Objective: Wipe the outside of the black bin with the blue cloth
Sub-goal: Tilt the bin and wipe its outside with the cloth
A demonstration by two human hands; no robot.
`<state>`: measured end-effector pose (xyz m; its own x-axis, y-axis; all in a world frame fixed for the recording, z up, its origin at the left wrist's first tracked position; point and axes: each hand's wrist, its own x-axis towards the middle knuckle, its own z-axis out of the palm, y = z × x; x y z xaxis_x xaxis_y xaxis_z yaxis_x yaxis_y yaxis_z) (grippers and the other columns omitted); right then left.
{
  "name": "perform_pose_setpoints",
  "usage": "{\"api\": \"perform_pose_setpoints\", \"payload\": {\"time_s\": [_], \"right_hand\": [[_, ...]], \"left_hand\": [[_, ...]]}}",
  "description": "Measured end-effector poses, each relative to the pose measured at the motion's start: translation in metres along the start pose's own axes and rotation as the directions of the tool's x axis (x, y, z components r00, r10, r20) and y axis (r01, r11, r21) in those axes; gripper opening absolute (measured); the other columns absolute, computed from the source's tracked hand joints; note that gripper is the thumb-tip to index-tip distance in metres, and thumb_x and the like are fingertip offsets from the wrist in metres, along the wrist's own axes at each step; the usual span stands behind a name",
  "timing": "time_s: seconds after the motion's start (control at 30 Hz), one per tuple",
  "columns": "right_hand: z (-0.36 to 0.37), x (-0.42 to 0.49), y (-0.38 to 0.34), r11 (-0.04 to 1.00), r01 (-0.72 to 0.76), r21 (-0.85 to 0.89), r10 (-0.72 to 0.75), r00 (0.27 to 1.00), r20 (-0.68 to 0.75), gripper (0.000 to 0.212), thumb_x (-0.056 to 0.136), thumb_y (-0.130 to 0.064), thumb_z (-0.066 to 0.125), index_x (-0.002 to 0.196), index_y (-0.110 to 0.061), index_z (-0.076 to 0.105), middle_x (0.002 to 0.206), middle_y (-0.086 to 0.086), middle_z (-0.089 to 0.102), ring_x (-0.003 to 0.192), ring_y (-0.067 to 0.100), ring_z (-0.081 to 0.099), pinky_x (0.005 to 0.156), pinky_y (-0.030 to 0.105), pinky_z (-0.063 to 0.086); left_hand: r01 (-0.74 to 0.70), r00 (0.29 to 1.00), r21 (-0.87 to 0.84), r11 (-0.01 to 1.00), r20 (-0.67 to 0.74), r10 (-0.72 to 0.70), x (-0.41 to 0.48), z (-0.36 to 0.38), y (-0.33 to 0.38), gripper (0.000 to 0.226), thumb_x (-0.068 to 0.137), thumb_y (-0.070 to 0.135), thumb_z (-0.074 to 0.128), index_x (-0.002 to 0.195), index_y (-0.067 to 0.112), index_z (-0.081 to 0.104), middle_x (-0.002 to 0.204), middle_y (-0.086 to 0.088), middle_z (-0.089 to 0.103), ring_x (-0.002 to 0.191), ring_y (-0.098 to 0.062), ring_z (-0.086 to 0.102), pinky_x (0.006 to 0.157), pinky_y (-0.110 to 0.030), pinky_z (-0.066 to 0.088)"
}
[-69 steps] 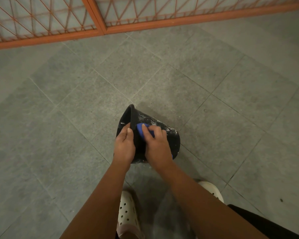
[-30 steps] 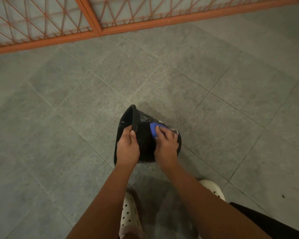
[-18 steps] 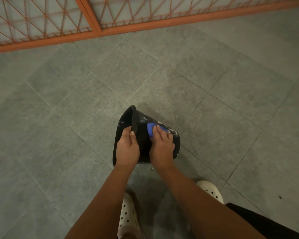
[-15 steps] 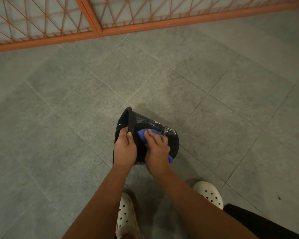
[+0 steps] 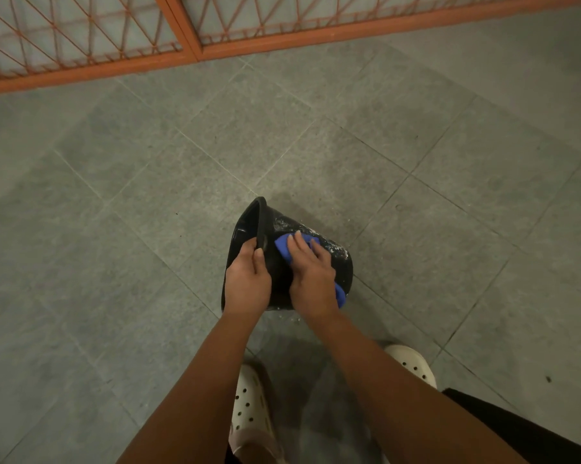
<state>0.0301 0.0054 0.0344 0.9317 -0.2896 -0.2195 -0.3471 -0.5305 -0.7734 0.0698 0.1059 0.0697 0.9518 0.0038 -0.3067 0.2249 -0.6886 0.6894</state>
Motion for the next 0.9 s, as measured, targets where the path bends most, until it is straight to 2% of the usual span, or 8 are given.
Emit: {"api": "perform_pose_setpoints", "payload": {"time_s": [0.1, 0.2, 0.27, 0.47, 0.63, 0.77, 0.83, 0.9], "right_hand": [[-0.007, 0.012, 0.012, 0.998, 0.005, -0.067, 0.0, 0.997, 0.077, 0.049, 0.096, -0.012, 0.042, 0.143, -0.019, 0.03, 0.152, -0.001, 0.03, 0.143, 0.024, 0.016, 0.115, 0.049, 0.021], [-0.009, 0.012, 0.018, 0.972, -0.228, -0.052, 0.23, 0.972, 0.041, 0.049, 0.098, -0.016, 0.037, 0.145, -0.018, 0.023, 0.154, 0.002, 0.023, 0.144, 0.024, 0.01, 0.115, 0.049, 0.021], [-0.004, 0.004, 0.012, 0.96, -0.278, -0.024, 0.278, 0.96, -0.01, 0.051, 0.095, -0.009, 0.043, 0.142, -0.017, 0.028, 0.153, 0.003, 0.026, 0.144, 0.026, 0.011, 0.115, 0.049, 0.022], [-0.002, 0.006, -0.001, 1.0, -0.014, 0.014, 0.013, 1.0, 0.028, 0.052, 0.089, 0.002, 0.047, 0.138, -0.014, 0.041, 0.148, 0.005, 0.037, 0.142, 0.027, 0.019, 0.116, 0.046, 0.021], [-0.011, 0.006, 0.013, 0.981, -0.182, -0.063, 0.175, 0.98, -0.095, 0.036, 0.094, -0.015, 0.048, 0.129, -0.01, 0.05, 0.135, 0.007, 0.053, 0.127, 0.029, 0.039, 0.106, 0.034, 0.032], [-0.004, -0.008, 0.0, 0.999, -0.032, -0.015, 0.028, 0.98, -0.194, 0.023, 0.081, 0.001, 0.058, 0.102, -0.006, 0.063, 0.102, 0.012, 0.063, 0.097, 0.031, 0.053, 0.082, 0.038, 0.044], [-0.006, -0.003, -0.004, 0.998, 0.063, 0.014, -0.06, 0.983, -0.173, 0.023, 0.08, 0.002, 0.059, 0.1, -0.007, 0.065, 0.102, 0.011, 0.064, 0.096, 0.031, 0.054, 0.082, 0.042, 0.046], [-0.011, 0.006, 0.006, 0.999, 0.038, -0.005, -0.039, 0.99, -0.136, 0.024, 0.085, -0.005, 0.058, 0.107, -0.009, 0.066, 0.115, 0.011, 0.063, 0.107, 0.031, 0.054, 0.092, 0.044, 0.043]], "left_hand": [[0.021, 1.0, -0.033, 0.999, 0.011, -0.021, -0.001, 0.0, 0.0, 0.026, 0.101, 0.023, 0.035, 0.12, 0.019, 0.052, 0.09, 0.006, 0.057, 0.08, -0.002, 0.055, 0.066, -0.024, 0.048], [0.038, 0.999, -0.033, 0.999, 0.007, -0.037, -0.003, 0.001, 0.0, 0.024, 0.101, 0.024, 0.036, 0.118, 0.021, 0.052, 0.084, 0.013, 0.054, 0.076, -0.001, 0.055, 0.061, -0.019, 0.044], [0.043, 0.999, -0.017, 0.999, -0.006, -0.043, -0.004, 0.002, 0.0, 0.022, 0.101, 0.024, 0.037, 0.115, 0.023, 0.053, 0.08, 0.014, 0.054, 0.071, 0.001, 0.055, 0.057, -0.014, 0.039], [0.068, 0.998, -0.063, 0.996, -0.004, -0.069, -0.001, -0.001, 0.0, 0.022, 0.1, 0.022, 0.037, 0.114, 0.019, 0.053, 0.085, 0.014, 0.054, 0.078, -0.002, 0.055, 0.059, -0.017, 0.039], [0.088, 0.996, -0.037, 0.995, -0.023, -0.089, -0.002, 0.003, 0.0, 0.024, 0.101, 0.024, 0.036, 0.119, 0.018, 0.051, 0.085, 0.013, 0.051, 0.077, -0.001, 0.051, 0.061, -0.016, 0.038], [0.092, 0.996, -0.052, 0.994, -0.004, -0.093, 0.0, 0.0, 0.0, 0.022, 0.101, 0.021, 0.036, 0.116, 0.019, 0.051, 0.083, 0.012, 0.053, 0.077, -0.002, 0.053, 0.059, -0.018, 0.039], [0.085, 0.996, -0.059, 0.995, -0.001, -0.086, 0.0, -0.002, 0.001, 0.02, 0.1, 0.021, 0.037, 0.113, 0.021, 0.052, 0.083, 0.014, 0.053, 0.078, -0.003, 0.054, 0.06, -0.018, 0.04], [0.088, 0.996, -0.071, 0.994, -0.014, -0.089, -0.001, -0.001, 0.001, 0.019, 0.101, 0.021, 0.037, 0.112, 0.02, 0.052, 0.083, 0.014, 0.053, 0.079, -0.003, 0.054, 0.061, -0.018, 0.041]]}}
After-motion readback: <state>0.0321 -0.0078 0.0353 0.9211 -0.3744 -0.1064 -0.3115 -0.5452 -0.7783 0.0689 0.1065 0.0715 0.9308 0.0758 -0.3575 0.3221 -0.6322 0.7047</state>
